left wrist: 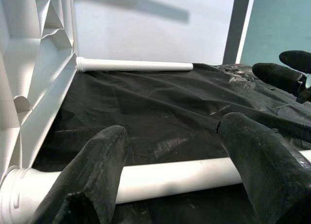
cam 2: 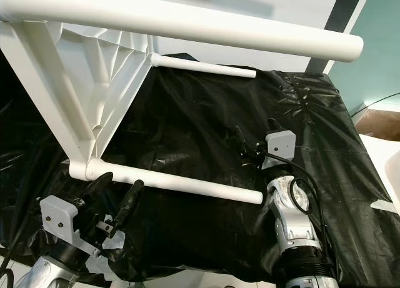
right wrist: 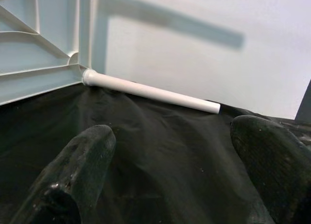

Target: Building children table

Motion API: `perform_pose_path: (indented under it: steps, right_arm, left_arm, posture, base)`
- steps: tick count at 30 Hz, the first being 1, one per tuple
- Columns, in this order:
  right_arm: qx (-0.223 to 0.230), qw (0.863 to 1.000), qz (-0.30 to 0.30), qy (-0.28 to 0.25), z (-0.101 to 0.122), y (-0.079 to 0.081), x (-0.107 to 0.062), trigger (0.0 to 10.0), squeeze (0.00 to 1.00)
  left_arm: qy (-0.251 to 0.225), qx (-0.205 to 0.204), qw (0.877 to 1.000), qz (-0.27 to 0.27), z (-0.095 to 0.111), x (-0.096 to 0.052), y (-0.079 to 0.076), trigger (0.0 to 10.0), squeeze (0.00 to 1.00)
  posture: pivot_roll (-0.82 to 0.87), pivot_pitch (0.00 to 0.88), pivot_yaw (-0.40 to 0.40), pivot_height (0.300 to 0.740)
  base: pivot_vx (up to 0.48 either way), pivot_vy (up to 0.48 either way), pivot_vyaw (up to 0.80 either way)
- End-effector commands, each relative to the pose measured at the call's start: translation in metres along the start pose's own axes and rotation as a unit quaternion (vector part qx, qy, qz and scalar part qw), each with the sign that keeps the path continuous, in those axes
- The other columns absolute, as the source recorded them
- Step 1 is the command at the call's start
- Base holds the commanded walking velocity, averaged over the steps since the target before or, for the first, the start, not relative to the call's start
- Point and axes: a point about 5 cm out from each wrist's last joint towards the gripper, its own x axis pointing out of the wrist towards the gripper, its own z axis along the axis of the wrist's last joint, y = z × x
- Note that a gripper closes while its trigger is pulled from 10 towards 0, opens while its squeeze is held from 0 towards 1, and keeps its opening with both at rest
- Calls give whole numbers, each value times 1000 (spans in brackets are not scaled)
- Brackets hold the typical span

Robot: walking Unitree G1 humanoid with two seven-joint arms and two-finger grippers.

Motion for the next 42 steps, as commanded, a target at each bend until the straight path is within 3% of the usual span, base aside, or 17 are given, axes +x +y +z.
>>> perform_pose_path:
  steps: [1, 7, 15, 21, 35, 42]
  right_arm:
    - [-6, 1000, -2, 1, -1, -4, 1, 10000, 0]
    - [-4, 1000, -4, 1, -1, -5, 2, 10000, 0]
    - [-21, 1000, -4, -1, 0, -7, 5, 10000, 0]
    - [1, 1000, -9, -4, -1, -8, 5, 10000, 0]
    - [-4, 1000, -13, -5, -1, -10, 5, 10000, 0]
    - [0, 1000, -17, -6, -1, -11, 4, 10000, 0]
  left_arm:
    - [2, -11, 1000, -13, -3, 1, -1, 10000, 0]
    - [3, -15, 1000, -12, -3, 2, -1, 10000, 0]
    - [0, -13, 1000, -12, -1, 5, 0, 10000, 0]
    - [0, -13, 1000, -13, -1, 5, 0, 10000, 0]
    - [0, -13, 1000, -17, 1, 6, -1, 10000, 0]
    - [2, -3, 1000, -26, 1, 7, -3, 10000, 0]
  posture:
    - [189, 64, -46, 740]
    - [189, 61, -46, 740]
    - [187, 56, -46, 740]
    - [188, 57, -46, 740]
    - [185, 62, -44, 740]
    - [182, 65, -41, 740]
  base:
    - [0, 0, 0]
    - [0, 0, 0]
    - [0, 358, 200]
    - [0, 362, 345]
    - [0, 362, 0]
    - [0, 0, 0]
